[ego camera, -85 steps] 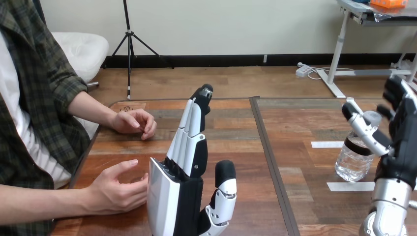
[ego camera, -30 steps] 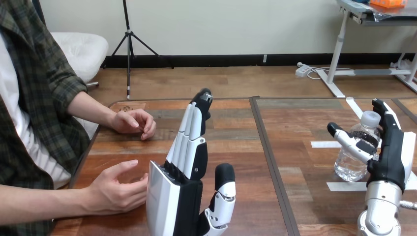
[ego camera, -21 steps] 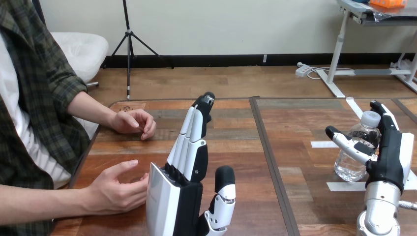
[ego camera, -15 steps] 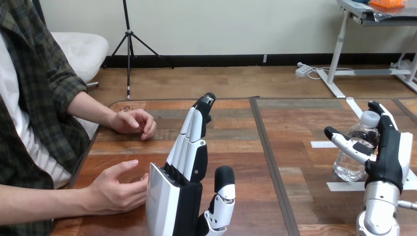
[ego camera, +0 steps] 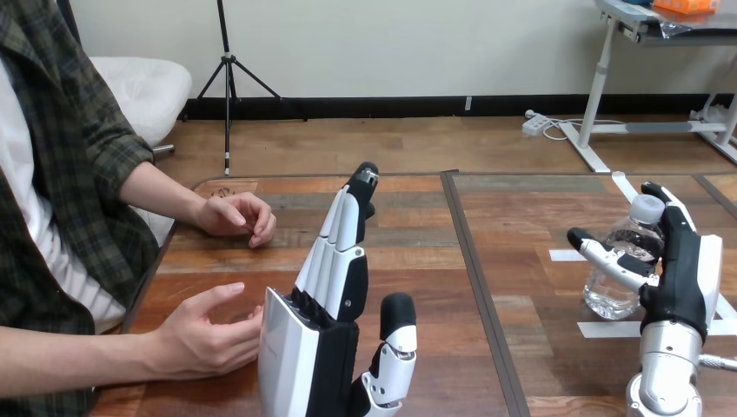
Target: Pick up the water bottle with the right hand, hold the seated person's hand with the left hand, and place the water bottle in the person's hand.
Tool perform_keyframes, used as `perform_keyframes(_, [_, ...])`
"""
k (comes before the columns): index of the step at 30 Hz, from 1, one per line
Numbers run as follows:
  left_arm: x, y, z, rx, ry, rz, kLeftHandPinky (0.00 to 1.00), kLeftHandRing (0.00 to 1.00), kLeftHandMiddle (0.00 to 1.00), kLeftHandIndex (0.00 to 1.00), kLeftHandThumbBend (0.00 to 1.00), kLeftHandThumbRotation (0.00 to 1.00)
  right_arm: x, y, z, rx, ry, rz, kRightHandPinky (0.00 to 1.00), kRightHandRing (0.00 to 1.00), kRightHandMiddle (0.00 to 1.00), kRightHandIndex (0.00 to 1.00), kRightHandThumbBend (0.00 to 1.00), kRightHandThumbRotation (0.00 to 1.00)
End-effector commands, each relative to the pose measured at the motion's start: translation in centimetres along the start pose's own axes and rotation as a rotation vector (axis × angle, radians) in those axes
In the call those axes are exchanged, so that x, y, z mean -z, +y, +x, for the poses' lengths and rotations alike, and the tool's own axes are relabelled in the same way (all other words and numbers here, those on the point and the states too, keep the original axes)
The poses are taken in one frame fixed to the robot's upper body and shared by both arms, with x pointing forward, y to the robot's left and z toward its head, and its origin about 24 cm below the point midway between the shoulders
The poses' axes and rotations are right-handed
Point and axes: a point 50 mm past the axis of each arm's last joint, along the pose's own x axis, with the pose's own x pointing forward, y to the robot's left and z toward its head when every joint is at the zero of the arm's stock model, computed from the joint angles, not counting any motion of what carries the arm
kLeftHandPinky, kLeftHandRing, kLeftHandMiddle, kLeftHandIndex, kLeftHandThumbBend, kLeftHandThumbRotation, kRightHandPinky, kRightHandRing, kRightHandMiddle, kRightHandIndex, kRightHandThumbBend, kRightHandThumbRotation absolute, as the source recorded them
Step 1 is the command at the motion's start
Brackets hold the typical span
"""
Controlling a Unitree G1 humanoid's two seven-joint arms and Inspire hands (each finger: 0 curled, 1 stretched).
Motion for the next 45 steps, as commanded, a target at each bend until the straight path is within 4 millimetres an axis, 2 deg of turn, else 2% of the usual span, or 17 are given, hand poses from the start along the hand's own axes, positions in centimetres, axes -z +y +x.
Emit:
perform_keyframes(1, [-0.13,0.30,1.34,-0.040,-0.045,0.000,0.80,0.94,0.97,1.00,0.00,1.00,-2.36,0.44,1.65,-0.003,-0.074,0.015,0.82,0.85,0.85,0.84,0.79,0.00])
perform_keyframes(31, [-0.19,0.44,1.43,-0.028,-0.051,-0.004,0.80,0.93,0.95,1.00,0.00,1.00,-1.95,0.31,1.75,-0.050,-0.047,-0.047,0.80,0.85,0.86,0.85,0.79,0.00])
perform_keyframes(45, [-0.15,0.40,1.36,-0.025,-0.045,-0.004,0.79,0.94,0.96,1.00,0.00,1.00,-1.85,0.31,1.98,-0.077,-0.043,-0.184,0.80,0.84,0.85,0.85,0.80,0.00])
